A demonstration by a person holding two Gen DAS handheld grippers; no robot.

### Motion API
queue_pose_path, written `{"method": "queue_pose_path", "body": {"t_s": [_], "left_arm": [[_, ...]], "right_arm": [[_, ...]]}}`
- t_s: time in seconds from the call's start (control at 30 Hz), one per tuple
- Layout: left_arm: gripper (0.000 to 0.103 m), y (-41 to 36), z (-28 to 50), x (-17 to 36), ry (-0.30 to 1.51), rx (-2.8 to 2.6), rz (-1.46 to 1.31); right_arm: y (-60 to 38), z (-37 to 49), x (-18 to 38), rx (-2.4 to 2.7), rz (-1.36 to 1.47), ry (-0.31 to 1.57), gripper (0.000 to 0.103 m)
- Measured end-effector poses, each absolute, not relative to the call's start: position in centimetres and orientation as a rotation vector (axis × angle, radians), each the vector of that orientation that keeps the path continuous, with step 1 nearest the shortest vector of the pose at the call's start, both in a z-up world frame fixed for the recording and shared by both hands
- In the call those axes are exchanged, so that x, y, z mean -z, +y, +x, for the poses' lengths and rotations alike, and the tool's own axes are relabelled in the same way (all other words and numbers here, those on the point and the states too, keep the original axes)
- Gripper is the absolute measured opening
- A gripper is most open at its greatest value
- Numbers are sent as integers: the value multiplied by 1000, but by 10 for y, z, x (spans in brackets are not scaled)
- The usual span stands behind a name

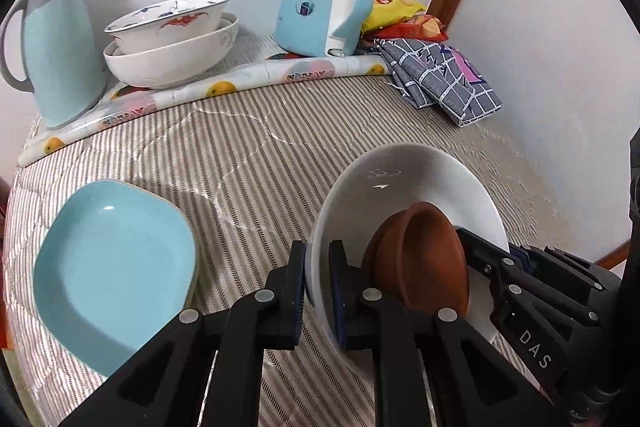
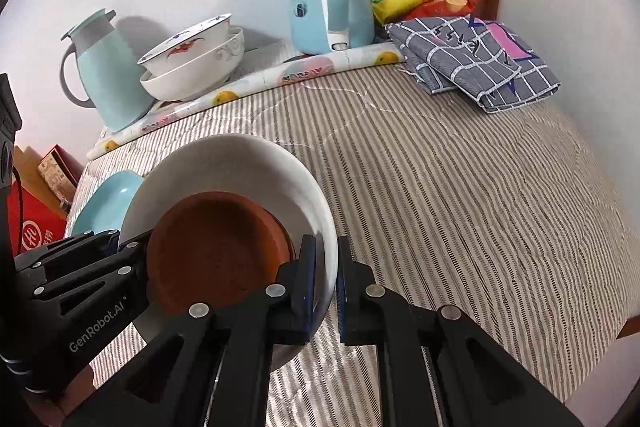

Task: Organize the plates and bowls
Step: 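Carry the white bowl with both grippers onto the teal plate stack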

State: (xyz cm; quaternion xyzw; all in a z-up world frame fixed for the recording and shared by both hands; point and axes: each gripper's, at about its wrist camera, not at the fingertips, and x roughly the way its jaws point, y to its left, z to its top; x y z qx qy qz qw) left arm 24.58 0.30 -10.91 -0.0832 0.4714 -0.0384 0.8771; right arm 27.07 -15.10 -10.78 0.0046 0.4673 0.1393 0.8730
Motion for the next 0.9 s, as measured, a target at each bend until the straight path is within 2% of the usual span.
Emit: {"method": "queue_pose_path", "body": {"t_s": [0.9], "left_arm": [[12, 42, 227, 80, 934, -2, -176]], "right_arm": [[-110, 264, 79, -386, -1, 933, 8]]}}
